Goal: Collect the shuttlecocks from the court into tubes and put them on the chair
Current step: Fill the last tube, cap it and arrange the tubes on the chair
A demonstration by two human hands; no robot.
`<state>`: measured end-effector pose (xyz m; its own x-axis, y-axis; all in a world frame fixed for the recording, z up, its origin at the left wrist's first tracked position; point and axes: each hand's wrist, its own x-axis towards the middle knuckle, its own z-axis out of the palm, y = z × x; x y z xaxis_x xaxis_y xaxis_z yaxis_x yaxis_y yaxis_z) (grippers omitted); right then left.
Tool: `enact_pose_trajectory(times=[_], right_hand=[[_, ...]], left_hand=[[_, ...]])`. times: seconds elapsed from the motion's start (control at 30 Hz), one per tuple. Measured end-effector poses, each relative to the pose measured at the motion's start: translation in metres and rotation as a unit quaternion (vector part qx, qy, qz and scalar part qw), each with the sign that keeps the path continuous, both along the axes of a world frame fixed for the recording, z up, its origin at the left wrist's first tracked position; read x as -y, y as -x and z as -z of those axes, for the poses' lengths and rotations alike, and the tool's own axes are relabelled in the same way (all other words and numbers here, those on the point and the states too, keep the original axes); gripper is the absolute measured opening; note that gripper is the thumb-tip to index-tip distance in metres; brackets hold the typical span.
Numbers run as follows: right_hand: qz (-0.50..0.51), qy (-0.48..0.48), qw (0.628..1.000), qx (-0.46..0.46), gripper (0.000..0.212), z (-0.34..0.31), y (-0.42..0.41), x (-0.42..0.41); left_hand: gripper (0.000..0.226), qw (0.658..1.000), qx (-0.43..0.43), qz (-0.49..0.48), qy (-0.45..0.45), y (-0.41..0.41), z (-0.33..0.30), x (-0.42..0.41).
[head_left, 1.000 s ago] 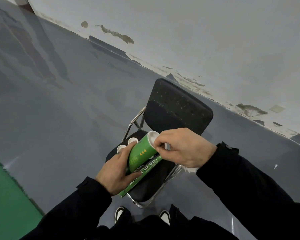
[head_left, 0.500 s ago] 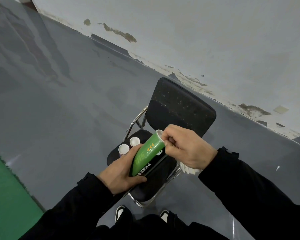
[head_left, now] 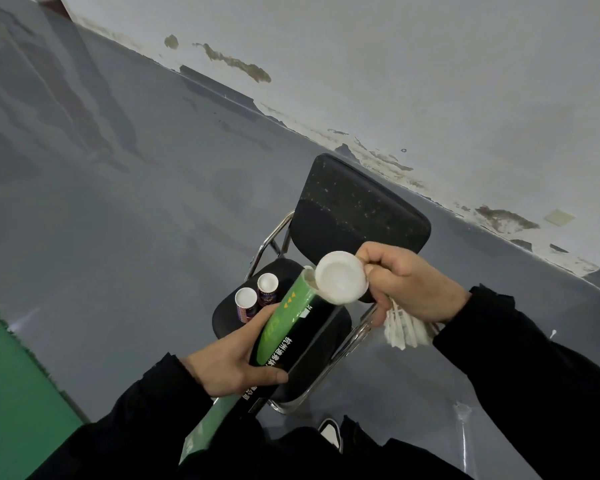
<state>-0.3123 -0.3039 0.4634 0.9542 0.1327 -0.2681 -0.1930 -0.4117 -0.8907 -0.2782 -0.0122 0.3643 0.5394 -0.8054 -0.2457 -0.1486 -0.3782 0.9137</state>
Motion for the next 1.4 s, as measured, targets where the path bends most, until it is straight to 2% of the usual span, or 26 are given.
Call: enact_pose_trajectory(times=[0.13, 0.23, 0.3, 0.37, 0.43, 0.5, 0.6, 0.7, 0.83, 0.9, 1.03, 1.1, 1.17, 1.23, 1.3, 1.4], right_hand=[[0.048, -0.023, 0.998, 0.04, 0.022, -0.001, -0.001, -0.002], [0.165, -0.109, 0.978, 0.074, 0.024, -0.003, -0.004, -0.007], [0.285, -0.235, 0.924, 0.102, 0.027, -0.012, -0.004, -0.014], [0.371, -0.39, 0.833, 0.13, 0.027, -0.024, -0.007, -0.023], [0.42, -0.479, 0.759, 0.136, 0.025, -0.035, -0.013, -0.031], [0.447, -0.496, 0.738, 0.1, 0.021, -0.038, -0.02, -0.037], [0.474, -0.45, 0.757, 0.018, 0.014, -0.033, -0.026, -0.044], [0.466, -0.407, 0.785, 0.001, 0.016, -0.025, -0.024, -0.049], [0.404, -0.325, 0.854, 0.035, 0.021, -0.019, -0.021, -0.053], [0.4, -0.289, 0.867, 0.066, 0.024, -0.018, -0.023, -0.052], [0.415, -0.268, 0.863, 0.11, 0.022, -0.023, -0.025, -0.051], [0.38, -0.217, 0.89, 0.131, 0.029, -0.022, -0.023, -0.054], [0.33, -0.132, 0.913, 0.2, 0.031, -0.021, -0.019, -0.058], [0.292, -0.049, 0.911, 0.286, 0.028, -0.017, -0.015, -0.061], [0.271, 0.036, 0.888, 0.369, 0.029, -0.013, -0.013, -0.06], [0.23, 0.1, 0.867, 0.431, 0.03, -0.014, -0.01, -0.056]], left_hand=[[0.094, 0.999, -0.013, -0.019, 0.025, 0.008, -0.002, 0.008], [0.094, 0.999, -0.016, -0.03, 0.034, 0.008, -0.004, 0.012], [0.095, 0.999, -0.009, -0.031, 0.037, 0.009, -0.005, 0.013], [0.096, 0.999, 0.003, -0.02, 0.034, 0.009, -0.005, 0.016], [0.095, 1.0, 0.018, -0.001, 0.026, 0.011, -0.004, 0.021], [0.095, 0.999, 0.029, 0.013, 0.022, 0.013, -0.003, 0.025], [0.094, 0.999, 0.038, 0.021, 0.03, 0.015, -0.004, 0.03], [0.094, 0.998, 0.05, 0.012, 0.042, 0.015, -0.005, 0.032], [0.094, 0.994, 0.083, -0.039, 0.057, 0.015, -0.005, 0.034], [0.094, 0.991, 0.102, -0.06, 0.067, 0.015, -0.005, 0.034], [0.096, 0.987, 0.114, -0.084, 0.078, 0.014, -0.009, 0.035], [0.096, 0.987, 0.108, -0.086, 0.077, 0.014, -0.009, 0.035], [0.097, 0.988, 0.108, -0.083, 0.076, 0.015, -0.009, 0.035], [0.097, 0.988, 0.107, -0.078, 0.076, 0.015, -0.01, 0.035], [0.096, 0.989, 0.098, -0.074, 0.079, 0.016, -0.011, 0.035], [0.095, 0.99, 0.097, -0.066, 0.083, 0.018, -0.012, 0.032]])
